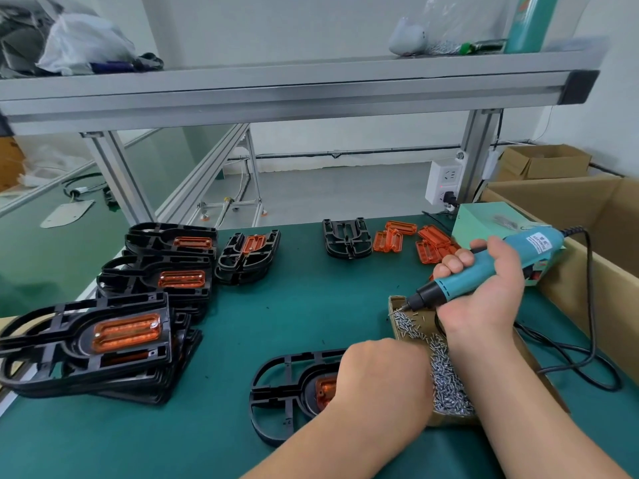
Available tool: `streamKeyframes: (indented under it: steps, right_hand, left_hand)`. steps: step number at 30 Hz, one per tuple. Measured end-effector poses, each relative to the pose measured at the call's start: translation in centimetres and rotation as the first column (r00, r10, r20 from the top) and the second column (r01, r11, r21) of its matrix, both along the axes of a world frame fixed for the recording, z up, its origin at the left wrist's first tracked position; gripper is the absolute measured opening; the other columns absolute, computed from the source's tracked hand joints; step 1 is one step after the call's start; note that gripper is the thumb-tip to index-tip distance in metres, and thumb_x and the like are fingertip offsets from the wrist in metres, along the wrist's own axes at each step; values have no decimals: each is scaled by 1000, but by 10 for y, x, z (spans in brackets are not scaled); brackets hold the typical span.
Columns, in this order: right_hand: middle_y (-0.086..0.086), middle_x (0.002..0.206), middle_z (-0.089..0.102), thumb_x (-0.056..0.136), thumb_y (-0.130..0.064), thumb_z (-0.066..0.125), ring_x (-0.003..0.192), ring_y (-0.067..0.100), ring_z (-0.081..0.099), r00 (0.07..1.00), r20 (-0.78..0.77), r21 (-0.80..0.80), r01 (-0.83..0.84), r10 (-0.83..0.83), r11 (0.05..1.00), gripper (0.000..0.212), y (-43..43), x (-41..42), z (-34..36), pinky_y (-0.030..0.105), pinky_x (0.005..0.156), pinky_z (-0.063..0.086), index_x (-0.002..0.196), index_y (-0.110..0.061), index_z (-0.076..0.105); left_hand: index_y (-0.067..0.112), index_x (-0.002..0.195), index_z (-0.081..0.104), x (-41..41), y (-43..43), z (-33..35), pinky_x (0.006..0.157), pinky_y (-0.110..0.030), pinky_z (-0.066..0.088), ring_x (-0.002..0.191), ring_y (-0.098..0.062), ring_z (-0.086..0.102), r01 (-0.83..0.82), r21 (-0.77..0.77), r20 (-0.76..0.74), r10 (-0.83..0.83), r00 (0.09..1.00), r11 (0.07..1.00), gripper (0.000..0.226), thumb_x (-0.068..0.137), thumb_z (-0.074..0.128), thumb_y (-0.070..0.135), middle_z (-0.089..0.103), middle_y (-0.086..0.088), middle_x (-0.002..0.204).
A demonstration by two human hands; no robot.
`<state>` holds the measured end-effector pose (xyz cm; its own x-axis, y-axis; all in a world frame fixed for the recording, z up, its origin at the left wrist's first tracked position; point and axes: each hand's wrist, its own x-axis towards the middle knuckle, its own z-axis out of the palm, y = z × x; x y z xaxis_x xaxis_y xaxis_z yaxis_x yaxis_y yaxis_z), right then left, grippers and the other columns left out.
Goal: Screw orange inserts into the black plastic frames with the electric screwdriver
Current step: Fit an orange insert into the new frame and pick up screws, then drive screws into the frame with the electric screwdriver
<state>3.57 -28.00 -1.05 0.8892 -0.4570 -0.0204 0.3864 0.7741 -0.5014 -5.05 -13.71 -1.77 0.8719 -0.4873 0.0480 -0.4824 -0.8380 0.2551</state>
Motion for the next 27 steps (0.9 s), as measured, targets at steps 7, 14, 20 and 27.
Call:
streamKeyframes:
  steps: [7, 14, 20, 27]
  right_hand:
    - [-2, 71, 46, 100, -27, 59, 59, 14, 44, 1000, -4, -3, -3, 3, 1000, 16, -1, 1, -2, 26, 58, 43, 87, -16, 57]
    - [-1, 72, 45, 99, -27, 60, 60, 14, 44, 1000, -1, -23, -5, 5, 1000, 15, 0, 1, -1, 26, 58, 43, 88, -16, 57]
    - [-2, 70, 46, 101, -26, 57, 58, 14, 44, 1000, 4, 1, -26, 26, 1000, 17, 2, 0, 1, 25, 56, 43, 87, -16, 57]
    - [-1, 69, 45, 103, -25, 55, 57, 13, 44, 998, 35, -9, -60, 61, 998, 19, 10, 0, 5, 25, 55, 43, 88, -15, 56]
  left_hand:
    - [22, 98, 56, -1, 3, -4, 65, -38, 38, 91, -38, 65, 40, -97, -14, -41, 999, 995, 21, 105, 51, 41, 69, -6, 95]
    - [25, 91, 44, -1, 3, -9, 65, -40, 34, 87, -37, 62, 35, -122, -31, -39, 999, 992, 32, 106, 46, 53, 64, -4, 93]
    - [30, 90, 50, 1, 18, -10, 63, -33, 38, 67, -9, 47, -181, -565, -328, -17, 945, 805, 28, 106, 47, 53, 56, 10, 75]
    - [4, 102, 61, 10, 43, 11, 42, -17, 29, 55, -8, 42, -659, -727, -673, -394, 627, 193, 9, 107, 57, 11, 69, -8, 85]
